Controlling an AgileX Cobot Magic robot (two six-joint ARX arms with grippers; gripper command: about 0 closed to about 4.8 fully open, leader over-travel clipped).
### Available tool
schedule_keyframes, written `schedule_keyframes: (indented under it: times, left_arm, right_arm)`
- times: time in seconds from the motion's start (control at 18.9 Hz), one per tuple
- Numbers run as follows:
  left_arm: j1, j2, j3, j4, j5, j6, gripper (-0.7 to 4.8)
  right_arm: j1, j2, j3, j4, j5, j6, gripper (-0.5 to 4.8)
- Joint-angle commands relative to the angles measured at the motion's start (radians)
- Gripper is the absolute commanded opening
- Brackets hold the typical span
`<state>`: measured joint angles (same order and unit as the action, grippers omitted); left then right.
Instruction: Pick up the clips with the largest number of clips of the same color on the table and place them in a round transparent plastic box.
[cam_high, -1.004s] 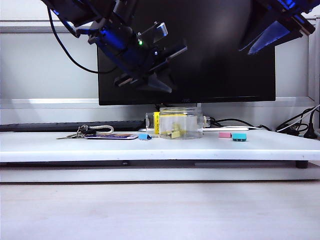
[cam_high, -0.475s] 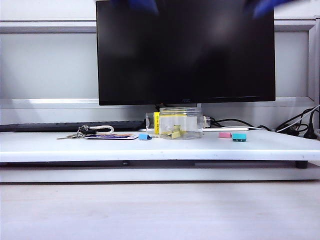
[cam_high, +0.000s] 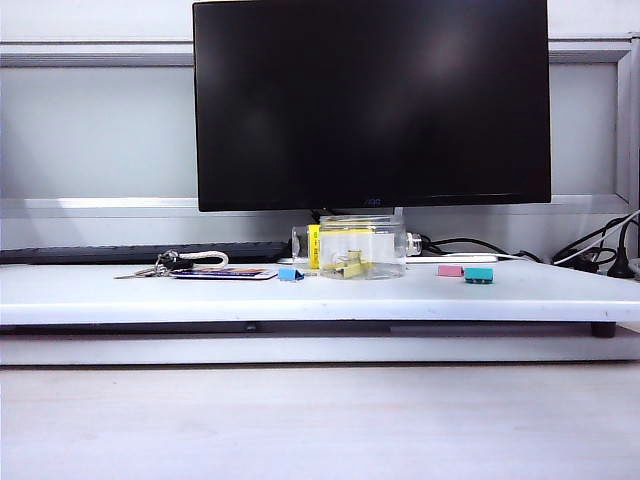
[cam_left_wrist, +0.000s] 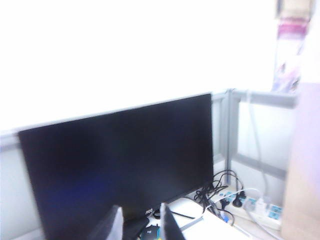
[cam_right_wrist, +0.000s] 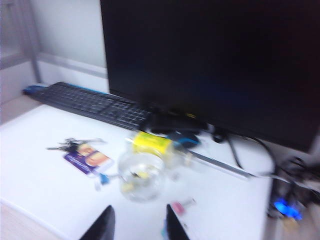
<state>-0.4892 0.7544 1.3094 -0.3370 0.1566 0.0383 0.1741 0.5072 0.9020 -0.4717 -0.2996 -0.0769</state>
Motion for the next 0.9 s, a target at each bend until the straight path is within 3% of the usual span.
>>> schedule_keyframes:
  times: [0.05, 0.42, 0.58, 0.63, 0.69, 0.9]
  left_arm:
    - [0.0, -0.199, -0.083, -0.106, -0.032, 0.014, 1.12]
    - [0.0, -0.64, -0.355, -0.237, -0.092, 0.005, 1.11]
    - [0.0, -0.696, -0.421, -0.343, -0.09, -0.024, 1.1]
    - [0.0, -0.7, -0.441, -0.357, -0.089, -0.024, 0.84]
    - [0.0, -0.7, -0.477, -0.356, -0.075, -0.028, 0.27]
    - [0.0, -0.7, -0.563, -0.34, -0.07, -0.027, -0.06]
  right_arm:
    - [0.0, -0.167, -0.097, -0.003, 0.04, 0.028, 1.34]
    - [0.0, -0.436, -0.207, -0.143, 0.04, 0.029, 1.34]
    - [0.0, -0.446, -0.207, -0.25, 0.059, 0.028, 1.34]
    - [0.0, -0.446, -0.21, -0.268, 0.059, 0.028, 1.21]
    - [0.0, -0.447, -0.221, -0.282, 0.063, 0.028, 0.64]
    - [0.0, -0.447, -0.256, -0.282, 0.063, 0.028, 0.28]
